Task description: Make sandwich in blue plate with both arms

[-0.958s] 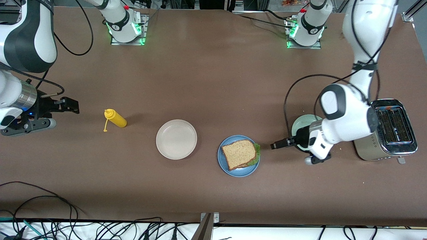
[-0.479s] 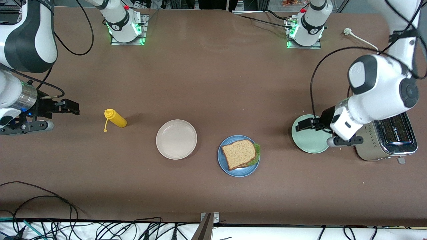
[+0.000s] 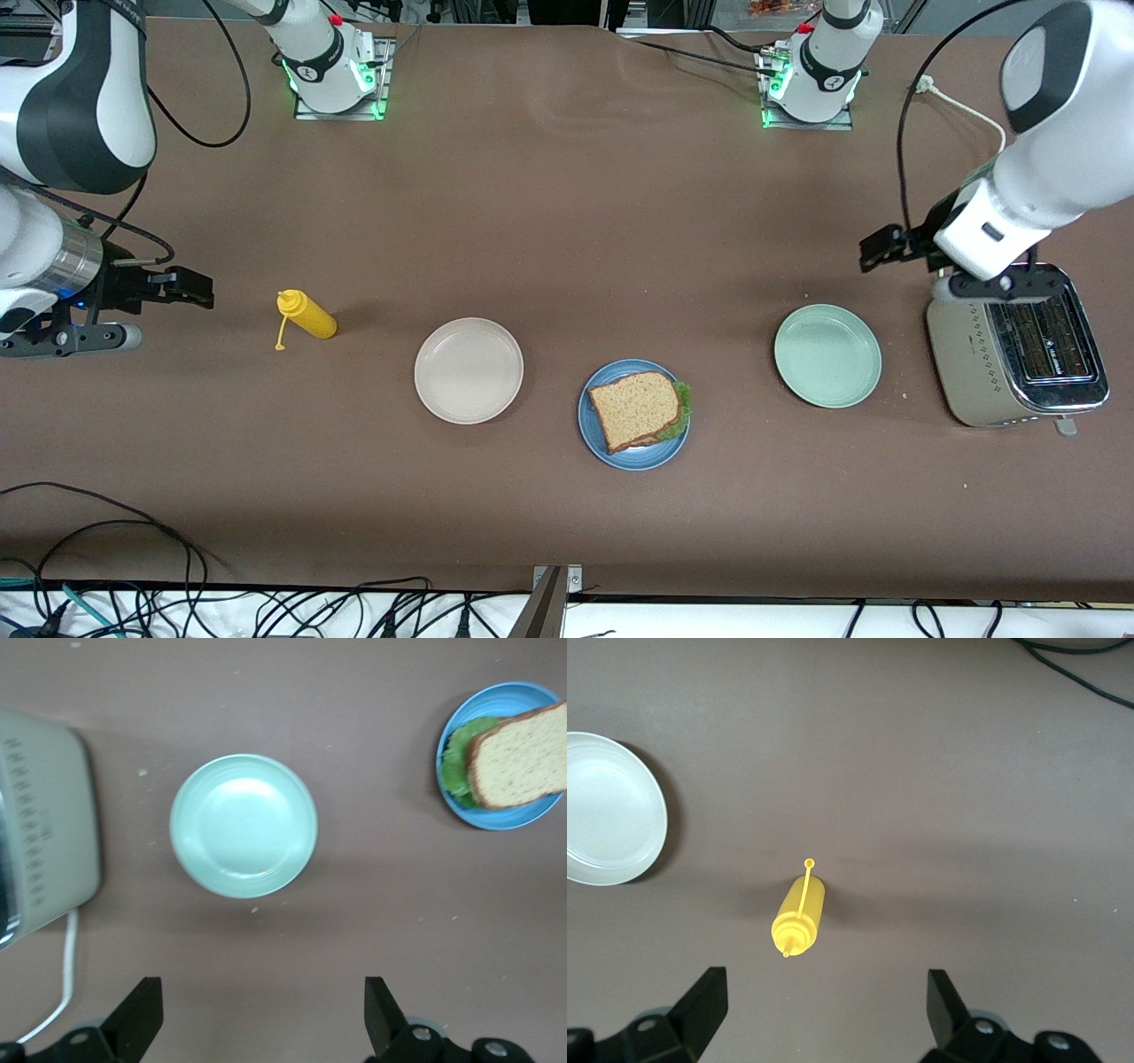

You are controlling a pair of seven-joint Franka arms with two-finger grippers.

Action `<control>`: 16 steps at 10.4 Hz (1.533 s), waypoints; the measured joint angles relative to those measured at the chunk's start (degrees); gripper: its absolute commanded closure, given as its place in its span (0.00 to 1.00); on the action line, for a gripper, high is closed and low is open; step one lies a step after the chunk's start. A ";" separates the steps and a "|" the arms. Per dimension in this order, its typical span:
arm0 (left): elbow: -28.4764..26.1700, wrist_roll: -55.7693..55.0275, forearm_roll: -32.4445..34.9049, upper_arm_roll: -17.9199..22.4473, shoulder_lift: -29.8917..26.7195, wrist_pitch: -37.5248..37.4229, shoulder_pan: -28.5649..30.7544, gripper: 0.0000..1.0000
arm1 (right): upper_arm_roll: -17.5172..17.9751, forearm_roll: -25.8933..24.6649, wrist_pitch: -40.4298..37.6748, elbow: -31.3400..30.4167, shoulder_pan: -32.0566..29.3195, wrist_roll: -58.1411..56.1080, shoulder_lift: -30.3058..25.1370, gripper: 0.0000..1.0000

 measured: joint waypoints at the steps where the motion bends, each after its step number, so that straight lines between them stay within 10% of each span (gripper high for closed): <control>1: 0.00 0.00 1.93 0.02 -1.84 -2.36 0.34 0.00 | 0.04 0.00 0.01 -0.01 0.04 0.00 0.00 0.00; 16: 8.54 0.00 4.69 2.42 -7.18 -15.51 1.67 0.00 | 0.29 0.53 0.23 0.03 0.18 3.39 -0.02 0.00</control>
